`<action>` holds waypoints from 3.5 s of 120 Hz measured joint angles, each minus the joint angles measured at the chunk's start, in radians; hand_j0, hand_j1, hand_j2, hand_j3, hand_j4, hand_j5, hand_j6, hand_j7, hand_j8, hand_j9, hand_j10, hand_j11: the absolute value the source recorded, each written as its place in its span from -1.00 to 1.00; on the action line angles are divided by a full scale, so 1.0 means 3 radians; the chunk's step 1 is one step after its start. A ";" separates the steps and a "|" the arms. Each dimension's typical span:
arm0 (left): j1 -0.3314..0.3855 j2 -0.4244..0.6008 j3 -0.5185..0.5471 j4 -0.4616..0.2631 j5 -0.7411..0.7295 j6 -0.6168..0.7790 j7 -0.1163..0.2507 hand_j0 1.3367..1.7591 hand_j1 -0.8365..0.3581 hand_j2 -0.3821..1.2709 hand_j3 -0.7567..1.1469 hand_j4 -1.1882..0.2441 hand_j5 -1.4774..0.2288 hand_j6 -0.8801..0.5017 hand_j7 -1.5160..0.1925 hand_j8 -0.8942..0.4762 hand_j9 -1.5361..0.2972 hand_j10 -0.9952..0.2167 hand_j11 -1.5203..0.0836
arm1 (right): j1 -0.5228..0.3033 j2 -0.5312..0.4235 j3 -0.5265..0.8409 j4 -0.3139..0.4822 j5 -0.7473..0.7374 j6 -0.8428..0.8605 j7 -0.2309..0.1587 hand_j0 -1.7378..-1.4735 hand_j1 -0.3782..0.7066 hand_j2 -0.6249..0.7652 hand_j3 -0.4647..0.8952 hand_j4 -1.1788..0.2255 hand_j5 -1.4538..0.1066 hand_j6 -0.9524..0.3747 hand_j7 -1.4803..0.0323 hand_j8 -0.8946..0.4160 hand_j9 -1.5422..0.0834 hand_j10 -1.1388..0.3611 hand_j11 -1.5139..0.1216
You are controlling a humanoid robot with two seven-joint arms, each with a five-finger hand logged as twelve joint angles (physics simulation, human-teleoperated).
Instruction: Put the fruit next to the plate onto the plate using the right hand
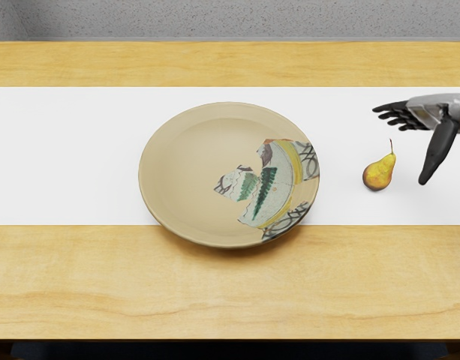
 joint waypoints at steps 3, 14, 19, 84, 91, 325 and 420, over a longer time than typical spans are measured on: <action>0.0000 0.0000 0.0000 0.0000 0.0000 0.0000 0.0000 0.52 0.95 -0.53 -0.21 0.64 0.71 0.25 0.75 0.28 0.65 0.62 0.87 | -0.0004 -0.0002 0.0000 -0.0001 0.0001 0.0000 0.0000 -0.40 -0.95 -0.10 -0.32 0.67 0.86 0.42 0.96 0.36 0.90 0.51 0.85; 0.0000 0.0000 0.0000 0.0001 0.0000 0.0000 0.0000 0.52 0.95 -0.53 -0.21 0.64 0.71 0.25 0.75 0.28 0.65 0.62 0.87 | -0.0013 0.0002 0.0016 0.0004 0.0001 0.0000 0.0003 -0.40 -0.95 -0.10 -0.32 0.67 0.86 0.42 0.96 0.36 0.90 0.51 0.85; 0.0000 0.0000 0.0000 0.0000 0.0000 0.0000 0.0000 0.52 0.95 -0.53 -0.21 0.64 0.71 0.25 0.75 0.28 0.65 0.62 0.87 | -0.0013 -0.0004 0.0023 -0.0001 0.0009 0.0000 0.0003 -0.40 -0.95 -0.10 -0.32 0.67 0.86 0.42 0.96 0.36 0.90 0.51 0.85; 0.0000 0.0000 0.0000 0.0000 0.0000 0.0000 0.0000 0.52 0.95 -0.53 -0.21 0.64 0.71 0.25 0.75 0.28 0.65 0.62 0.87 | -0.0268 0.0002 0.0005 -0.0300 0.0258 -0.0081 0.0036 -0.40 -0.95 -0.10 -0.32 0.67 0.86 0.43 0.96 0.36 0.90 0.51 0.85; 0.0002 0.0000 0.0000 0.0000 0.0000 0.0000 0.0000 0.52 0.95 -0.53 -0.21 0.64 0.71 0.25 0.75 0.28 0.65 0.62 0.87 | -0.0285 0.0053 0.0001 -0.0424 0.0222 -0.0122 0.0058 -0.40 -0.95 -0.10 -0.32 0.67 0.86 0.43 0.96 0.36 0.90 0.51 0.85; 0.0000 0.0000 0.0000 0.0001 0.0000 0.0000 0.0000 0.52 0.95 -0.53 -0.21 0.64 0.71 0.25 0.75 0.28 0.65 0.62 0.87 | -0.1133 0.0733 -0.0214 -0.1169 -0.0566 -0.1110 0.2395 -0.40 -0.18 -0.19 -0.32 0.18 0.28 -0.10 0.36 -0.17 0.34 0.05 0.30; 0.0000 0.0000 0.0000 0.0000 0.0000 0.0000 0.0001 0.52 0.95 -0.53 -0.20 0.64 0.71 0.25 0.75 0.28 0.65 0.62 0.87 | -0.0997 0.0763 -0.0228 -0.1170 -0.0694 -0.0912 0.2409 -0.37 0.17 0.23 -0.32 -0.31 -0.34 -0.41 -0.26 -0.18 -0.25 0.00 -0.31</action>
